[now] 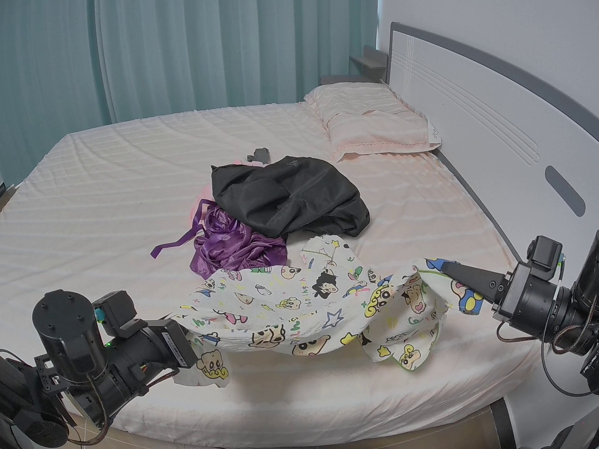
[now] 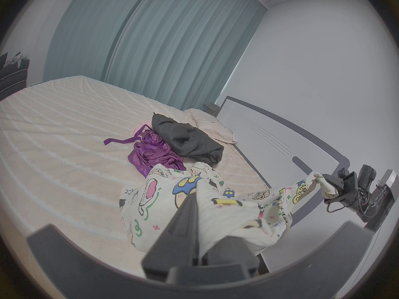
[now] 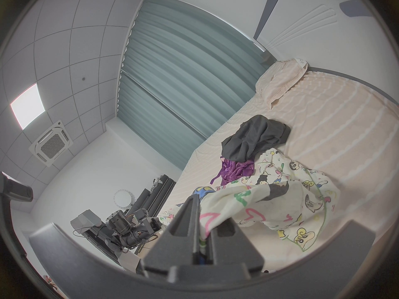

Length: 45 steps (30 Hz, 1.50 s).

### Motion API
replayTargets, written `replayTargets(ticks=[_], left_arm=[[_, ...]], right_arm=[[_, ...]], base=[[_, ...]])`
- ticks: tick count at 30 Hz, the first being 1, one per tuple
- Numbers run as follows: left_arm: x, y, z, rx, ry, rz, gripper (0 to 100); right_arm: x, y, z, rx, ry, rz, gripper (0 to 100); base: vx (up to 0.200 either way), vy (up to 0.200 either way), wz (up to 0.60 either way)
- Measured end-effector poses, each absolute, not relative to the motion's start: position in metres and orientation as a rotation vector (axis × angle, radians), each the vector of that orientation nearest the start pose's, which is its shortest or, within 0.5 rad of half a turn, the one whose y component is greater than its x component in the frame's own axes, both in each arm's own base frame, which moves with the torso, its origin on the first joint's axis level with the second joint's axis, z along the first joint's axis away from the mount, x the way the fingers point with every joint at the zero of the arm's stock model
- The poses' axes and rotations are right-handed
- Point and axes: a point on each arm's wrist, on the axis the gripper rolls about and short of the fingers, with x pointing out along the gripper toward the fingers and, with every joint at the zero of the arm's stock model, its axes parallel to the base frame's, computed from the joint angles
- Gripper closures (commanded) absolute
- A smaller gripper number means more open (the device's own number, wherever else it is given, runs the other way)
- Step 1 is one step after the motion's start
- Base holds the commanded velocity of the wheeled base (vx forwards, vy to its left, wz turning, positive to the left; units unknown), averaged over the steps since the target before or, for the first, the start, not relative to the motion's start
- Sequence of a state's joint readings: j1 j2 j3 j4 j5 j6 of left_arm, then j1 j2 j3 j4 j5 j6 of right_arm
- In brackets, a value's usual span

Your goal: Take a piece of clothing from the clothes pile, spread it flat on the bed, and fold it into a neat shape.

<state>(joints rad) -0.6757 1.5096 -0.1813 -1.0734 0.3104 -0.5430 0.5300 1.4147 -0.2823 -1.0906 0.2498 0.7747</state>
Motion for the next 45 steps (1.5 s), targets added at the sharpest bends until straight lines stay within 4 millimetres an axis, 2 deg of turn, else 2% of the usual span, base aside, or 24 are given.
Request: replayTargets(ticks=[45], left_arm=[[0.151,-0.112,0.137,-0.440,0.255,-0.308,100]], right_arm=[[0.167,0.103,0.174,0.738,0.291,0.725,100]], base=[[0.000,0.200,0.00]])
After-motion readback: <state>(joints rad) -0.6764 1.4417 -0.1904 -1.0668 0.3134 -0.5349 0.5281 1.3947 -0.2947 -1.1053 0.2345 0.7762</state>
